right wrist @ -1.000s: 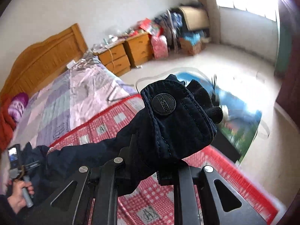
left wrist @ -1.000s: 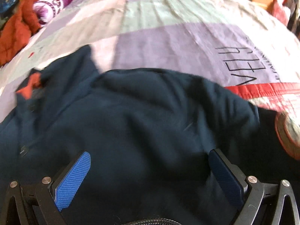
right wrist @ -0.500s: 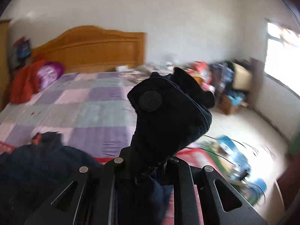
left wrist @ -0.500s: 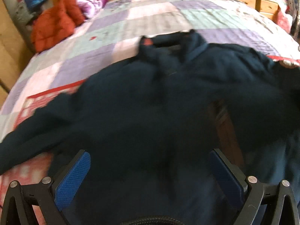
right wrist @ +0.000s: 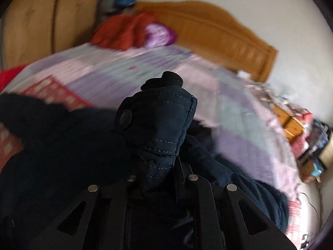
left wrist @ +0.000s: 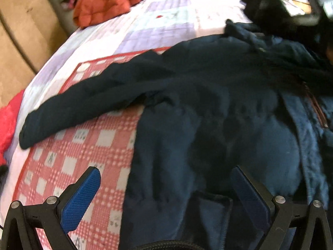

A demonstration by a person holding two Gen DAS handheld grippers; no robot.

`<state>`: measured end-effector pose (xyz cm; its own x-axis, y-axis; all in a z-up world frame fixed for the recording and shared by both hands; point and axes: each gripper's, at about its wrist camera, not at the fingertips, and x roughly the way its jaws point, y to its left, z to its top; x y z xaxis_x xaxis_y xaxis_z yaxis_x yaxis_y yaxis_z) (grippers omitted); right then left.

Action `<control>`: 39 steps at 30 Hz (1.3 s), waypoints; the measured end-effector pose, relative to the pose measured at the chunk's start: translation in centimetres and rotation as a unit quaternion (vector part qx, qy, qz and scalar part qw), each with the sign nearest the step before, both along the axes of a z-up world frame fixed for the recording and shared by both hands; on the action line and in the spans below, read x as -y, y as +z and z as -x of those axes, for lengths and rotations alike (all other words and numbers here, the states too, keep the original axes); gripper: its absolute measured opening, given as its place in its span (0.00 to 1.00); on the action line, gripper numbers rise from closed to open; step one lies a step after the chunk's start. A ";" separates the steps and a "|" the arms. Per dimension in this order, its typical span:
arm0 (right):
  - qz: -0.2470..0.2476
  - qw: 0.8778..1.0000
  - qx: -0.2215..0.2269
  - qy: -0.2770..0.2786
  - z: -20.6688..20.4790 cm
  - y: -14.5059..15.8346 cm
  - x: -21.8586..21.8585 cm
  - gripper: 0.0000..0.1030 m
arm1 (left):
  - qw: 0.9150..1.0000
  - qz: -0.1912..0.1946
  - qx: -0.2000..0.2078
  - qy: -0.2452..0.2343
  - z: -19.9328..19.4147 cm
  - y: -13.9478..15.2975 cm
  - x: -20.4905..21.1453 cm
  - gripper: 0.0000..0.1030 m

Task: Fold large clothes

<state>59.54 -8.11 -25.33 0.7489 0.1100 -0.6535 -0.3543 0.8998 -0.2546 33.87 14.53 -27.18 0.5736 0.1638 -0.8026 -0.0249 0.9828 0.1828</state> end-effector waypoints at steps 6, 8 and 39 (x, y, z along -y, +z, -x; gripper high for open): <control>0.024 0.996 -0.044 0.068 0.6 -5.1 -5.5 0.17 | 1.000 0.014 -0.007 0.017 0.3 -1.5 -1.7 1.00; 0.022 0.996 -0.056 0.070 0.5 -5.9 -5.6 0.17 | 1.000 0.013 -0.009 0.016 0.4 -1.9 -1.8 1.00; -0.052 0.972 -0.070 -0.219 1.4 -2.8 18.4 0.82 | 0.999 0.019 0.026 -0.021 -9.2 -1.0 4.4 1.00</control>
